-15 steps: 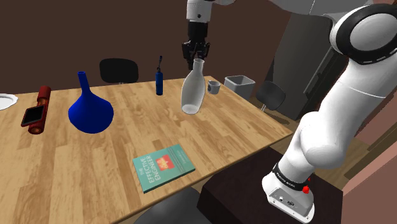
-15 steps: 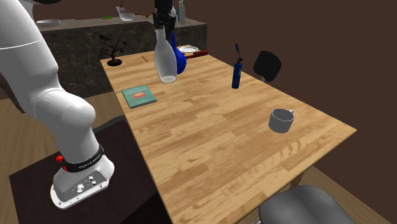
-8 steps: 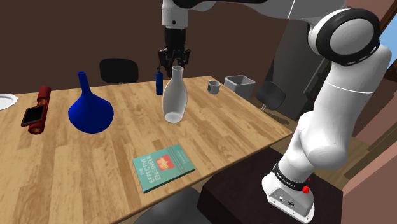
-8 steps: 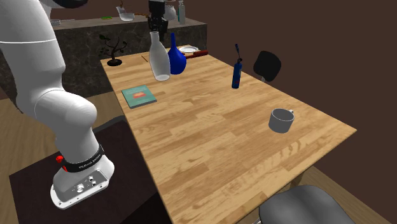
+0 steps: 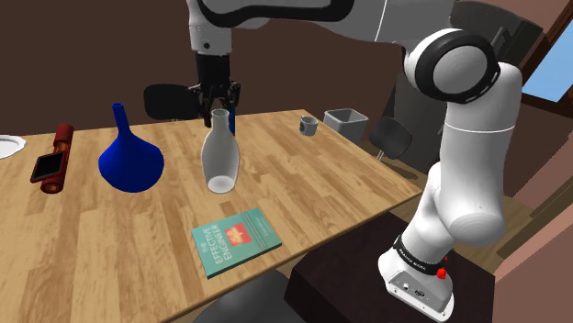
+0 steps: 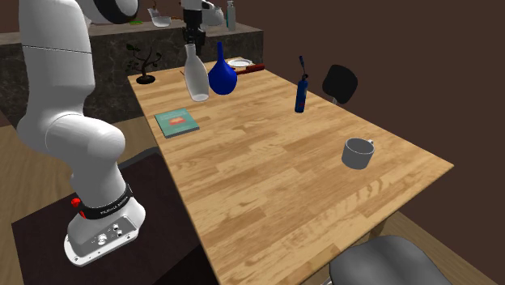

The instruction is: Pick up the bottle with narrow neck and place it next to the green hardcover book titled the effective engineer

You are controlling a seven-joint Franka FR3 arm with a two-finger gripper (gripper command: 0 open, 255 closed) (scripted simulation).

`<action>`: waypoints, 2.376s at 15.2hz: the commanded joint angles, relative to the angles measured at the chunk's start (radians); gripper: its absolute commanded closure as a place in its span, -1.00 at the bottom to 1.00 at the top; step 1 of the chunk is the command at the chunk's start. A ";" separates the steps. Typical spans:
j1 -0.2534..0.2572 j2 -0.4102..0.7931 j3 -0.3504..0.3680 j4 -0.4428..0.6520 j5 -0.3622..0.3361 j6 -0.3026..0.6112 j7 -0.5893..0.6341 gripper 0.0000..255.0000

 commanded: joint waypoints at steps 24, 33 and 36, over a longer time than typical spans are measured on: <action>0.040 0.127 0.015 -0.042 -0.006 0.172 0.046 1.00; 0.039 0.134 0.015 0.035 -0.007 0.102 0.047 -1.00; 0.038 0.147 0.014 0.115 -0.008 0.035 0.049 -1.00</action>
